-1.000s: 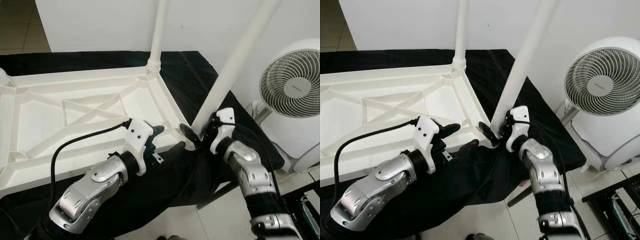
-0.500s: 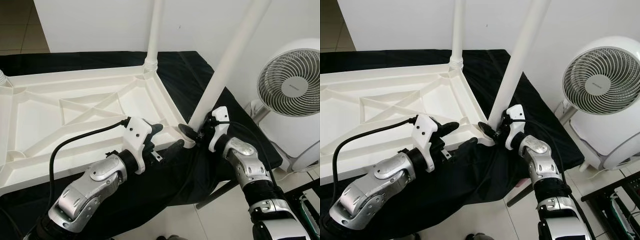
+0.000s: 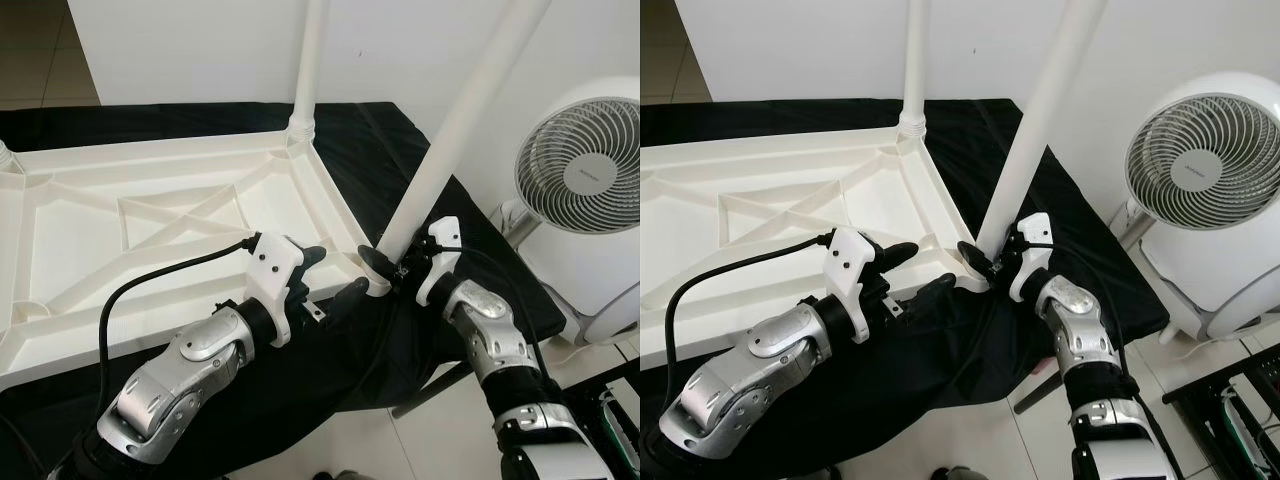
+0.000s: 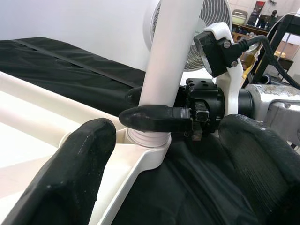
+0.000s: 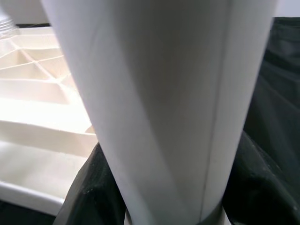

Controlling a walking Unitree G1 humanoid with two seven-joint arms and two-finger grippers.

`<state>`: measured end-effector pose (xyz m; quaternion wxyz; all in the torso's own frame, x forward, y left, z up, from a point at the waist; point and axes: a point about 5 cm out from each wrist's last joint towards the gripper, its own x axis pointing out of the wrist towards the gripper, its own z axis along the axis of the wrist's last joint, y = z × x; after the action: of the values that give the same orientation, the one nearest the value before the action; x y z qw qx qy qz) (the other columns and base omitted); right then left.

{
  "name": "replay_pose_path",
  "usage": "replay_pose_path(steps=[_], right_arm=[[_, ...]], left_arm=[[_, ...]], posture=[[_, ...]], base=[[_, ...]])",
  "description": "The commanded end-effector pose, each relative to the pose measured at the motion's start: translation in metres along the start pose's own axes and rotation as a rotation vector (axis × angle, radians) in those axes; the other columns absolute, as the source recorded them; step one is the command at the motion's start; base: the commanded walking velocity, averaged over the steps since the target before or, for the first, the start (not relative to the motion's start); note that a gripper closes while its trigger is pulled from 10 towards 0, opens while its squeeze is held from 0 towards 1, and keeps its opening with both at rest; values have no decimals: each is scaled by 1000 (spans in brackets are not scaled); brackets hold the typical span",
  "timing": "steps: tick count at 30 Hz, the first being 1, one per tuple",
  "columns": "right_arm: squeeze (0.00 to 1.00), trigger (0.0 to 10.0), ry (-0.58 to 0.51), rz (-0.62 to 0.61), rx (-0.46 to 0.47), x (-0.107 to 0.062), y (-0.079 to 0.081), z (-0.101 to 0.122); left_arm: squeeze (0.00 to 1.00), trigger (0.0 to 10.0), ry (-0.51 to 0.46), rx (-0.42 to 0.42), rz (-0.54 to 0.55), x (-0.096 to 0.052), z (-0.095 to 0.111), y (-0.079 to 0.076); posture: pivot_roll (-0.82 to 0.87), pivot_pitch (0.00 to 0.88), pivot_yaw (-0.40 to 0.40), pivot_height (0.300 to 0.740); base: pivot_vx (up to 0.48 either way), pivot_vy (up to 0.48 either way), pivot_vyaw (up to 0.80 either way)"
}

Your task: Building children table

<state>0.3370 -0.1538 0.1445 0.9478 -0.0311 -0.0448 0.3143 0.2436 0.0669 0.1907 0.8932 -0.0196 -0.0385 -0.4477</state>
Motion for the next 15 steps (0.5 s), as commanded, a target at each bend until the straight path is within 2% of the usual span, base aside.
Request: replay_pose_path(steps=[1, 2, 4, 6, 8, 10, 15], right_arm=[[0, 10000, 50, -68, 8, -6, 1, -9], [0, 10000, 50, -68, 8, -6, 1, -9], [0, 10000, 24, -181, 30, -8, 6, -6], [0, 10000, 13, -216, 43, -9, 7, -5], [0, 10000, -1, -347, 96, -11, 14, -3], [0, 10000, -12, -486, 91, -14, 19, 0], [0, 10000, -15, -575, 83, -15, 25, 3]], left_arm=[[0, 10000, 6, -1, -154, 0, 0, -10], [0, 10000, 6, -1, -154, 0, 0, -10], [0, 10000, 7, -2, -157, 0, 0, -10], [0, 10000, 7, -3, -158, 0, 0, -10], [0, 10000, 6, -7, -159, 1, -1, -11], [0, 10000, 7, -9, -161, 1, -1, -12], [0, 10000, 7, -10, -163, 1, -2, -13]], posture=[[101, 127, -118, 740], [101, 127, -118, 740], [95, 130, -118, 740], [95, 130, -118, 740], [87, 131, -121, 740], [82, 132, -121, 740], [82, 132, -121, 740]], base=[[0, 0, 0], [0, 0, 0], [0, 0, 0], [0, 0, 0], [0, 0, 0], [0, 0, 0], [0, 0, 0]])
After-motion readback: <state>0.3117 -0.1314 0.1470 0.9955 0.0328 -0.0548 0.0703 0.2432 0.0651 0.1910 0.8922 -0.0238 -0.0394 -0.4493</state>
